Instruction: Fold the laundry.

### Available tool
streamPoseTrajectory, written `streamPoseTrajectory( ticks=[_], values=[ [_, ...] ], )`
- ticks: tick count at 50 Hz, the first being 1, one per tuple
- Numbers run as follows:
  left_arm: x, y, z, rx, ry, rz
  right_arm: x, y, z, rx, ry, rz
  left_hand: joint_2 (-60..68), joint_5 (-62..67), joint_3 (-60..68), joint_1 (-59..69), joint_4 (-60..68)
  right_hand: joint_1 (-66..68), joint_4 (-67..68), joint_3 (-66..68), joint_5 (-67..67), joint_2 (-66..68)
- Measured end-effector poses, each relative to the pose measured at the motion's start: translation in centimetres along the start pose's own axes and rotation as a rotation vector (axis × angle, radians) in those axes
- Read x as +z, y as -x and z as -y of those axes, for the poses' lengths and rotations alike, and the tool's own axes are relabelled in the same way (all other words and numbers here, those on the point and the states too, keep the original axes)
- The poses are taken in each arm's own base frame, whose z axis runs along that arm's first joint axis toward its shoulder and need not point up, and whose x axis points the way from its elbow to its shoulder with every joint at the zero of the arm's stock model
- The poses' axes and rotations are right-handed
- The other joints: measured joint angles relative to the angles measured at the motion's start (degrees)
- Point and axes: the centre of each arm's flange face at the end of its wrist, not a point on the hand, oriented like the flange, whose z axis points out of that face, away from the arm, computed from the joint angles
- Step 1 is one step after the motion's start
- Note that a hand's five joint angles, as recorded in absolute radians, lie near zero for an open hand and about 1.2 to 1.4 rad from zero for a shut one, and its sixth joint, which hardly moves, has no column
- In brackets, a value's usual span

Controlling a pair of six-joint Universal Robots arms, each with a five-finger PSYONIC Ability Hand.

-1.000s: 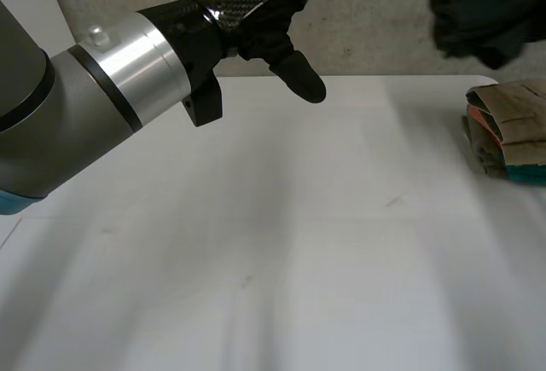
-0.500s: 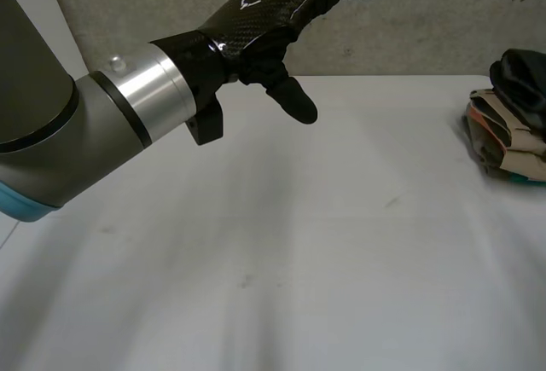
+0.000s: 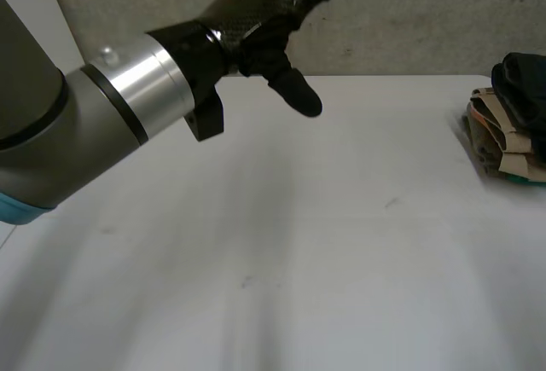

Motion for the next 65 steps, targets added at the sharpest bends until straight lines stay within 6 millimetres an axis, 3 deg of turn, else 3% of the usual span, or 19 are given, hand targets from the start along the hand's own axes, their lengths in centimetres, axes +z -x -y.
streamPoseTrajectory(
  ticks=[3, 6, 7, 11, 12, 17, 19, 20, 21, 25, 26, 28, 33, 38, 41, 47, 58, 65],
  values=[
    [0.0, 0.2, 1.4, 0.005, -0.042, 0.035, 0.3, -1.0, 3.0, -0.073, -0.062, -0.094, 0.0, 0.0, 0.0, 0.0, 0.0, 0.0, 0.0, 0.0, 0.0, 0.0],
    [-0.1, 0.4, 3.0, 0.013, -0.093, 0.078, 0.1, 0.1, 5.8, -0.091, -0.154, -0.111, 0.0, 0.0, 0.0, 0.0, 0.0, 0.0, 0.0, 0.0, 0.0, 0.0],
    [-0.2, 0.6, 4.5, 0.023, -0.140, 0.118, -0.5, 1.8, 8.1, -0.082, -0.245, -0.091, 0.0, 0.0, 0.0, 0.0, 0.0, 0.0, 0.0, 0.0, 0.0, 0.0],
    [-1.1, 1.5, 8.1, 0.049, -0.255, 0.244, -3.2, 6.5, 12.6, -0.028, -0.437, 0.010, 0.0, 0.0, 0.0, 0.0, 0.0, 0.0, 0.0, 0.0, 0.0, 0.0],
    [-1.5, 2.2, 9.0, 0.059, -0.286, 0.300, -4.9, 8.6, 14.1, -0.003, -0.506, 0.075, 0.0, 0.0, 0.0, 0.0, 0.0, 0.0, 0.0, 0.0, 0.0, 0.0],
    [-4.6, 7.1, 11.4, 0.137, -0.334, 0.578, -11.8, 15.4, 16.1, 0.060, -0.646, 0.351, 0.0, 0.0, 0.0, 0.0, 0.0, 0.0, 0.0, 0.0, 0.0, 0.0],
    [-5.3, 8.1, 11.5, 0.157, -0.326, 0.626, -12.8, 16.2, 16.1, 0.066, -0.655, 0.393, 0.0, 0.0, 0.0, 0.0, 0.0, 0.0, 0.0, 0.0, 0.0, -0.1],
    [-6.7, 10.2, 11.5, 0.202, -0.293, 0.722, -16.0, 18.8, 15.7, 0.080, -0.662, 0.523, 0.0, 0.0, 0.0, 0.0, 0.0, 0.0, 0.0, 0.0, 0.0, -0.3],
    [-7.6, 11.4, 11.3, 0.232, -0.260, 0.776, -17.5, 19.9, 15.2, 0.083, -0.657, 0.585, 0.0, 0.0, 0.0, 0.0, 0.0, 0.0, 0.0, 0.0, 0.0, -0.3],
    [-10.1, 14.6, 9.2, 0.320, -0.100, 0.913, -21.8, 22.8, 13.3, 0.084, -0.608, 0.753, 0.0, 0.0, 0.0, 0.0, 0.0, 0.0, 0.0, 0.0, 0.0, -0.3],
    [-11.1, 15.8, 7.7, 0.356, -0.008, 0.956, -23.6, 23.9, 12.0, 0.078, -0.570, 0.823, 0.0, 0.0, 0.0, 0.0, 0.0, 0.0, 0.0, 0.0, 0.0, -0.3],
    [-12.2, 16.9, 5.6, 0.394, 0.104, 0.992, -25.2, 24.7, 10.6, 0.067, -0.524, 0.883, 0.0, 0.0, 0.0, 0.0, 0.0, 0.0, 0.0, 0.0, 0.0, -0.3],
    [-15.6, 19.7, -0.7, 0.485, 0.408, 1.049, -27.5, 26.2, 6.8, 0.030, -0.406, 0.980, 0.0, 0.0, 0.0, 0.0, 0.0, 0.0, 0.0, 0.0, 0.0, -0.3],
    [-19.1, 21.7, -6.2, 0.541, 0.619, 1.078, -28.2, 26.9, 3.9, -0.002, -0.315, 1.021, 0.0, 0.0, 0.0, 0.0, 0.0, 0.0, 0.0, 0.0, 0.0, -0.3],
    [-20.5, 22.5, -8.6, 0.557, 0.685, 1.088, -28.2, 27.1, 2.7, -0.013, -0.282, 1.030, 0.0, 0.0, 0.0, 0.0, 0.0, 0.0, 0.0, 0.0, 0.0, -0.3],
    [-22.1, 24.4, -11.7, 0.573, 0.715, 1.102, -28.4, 27.5, 1.1, -0.025, -0.238, 1.047, 0.0, 0.0, 0.0, 0.0, 0.0, 0.0, 0.0, 0.0, 0.0, -0.3],
    [-20.1, 28.1, -14.1, 0.567, 0.591, 1.036, -28.1, 28.1, -0.1, -0.020, -0.215, 1.045, 0.0, 0.0, 0.0, 0.0, 0.0, 0.0, 0.0, 0.0, 0.0, -0.3],
    [-18.9, 28.7, -14.3, 0.497, 0.515, 1.033, -27.0, 27.8, -0.3, -0.011, -0.207, 1.010, 0.0, 0.0, 0.0, 0.0, 0.0, 0.0, 0.0, 0.0, 0.0, -0.3]
  ],
)
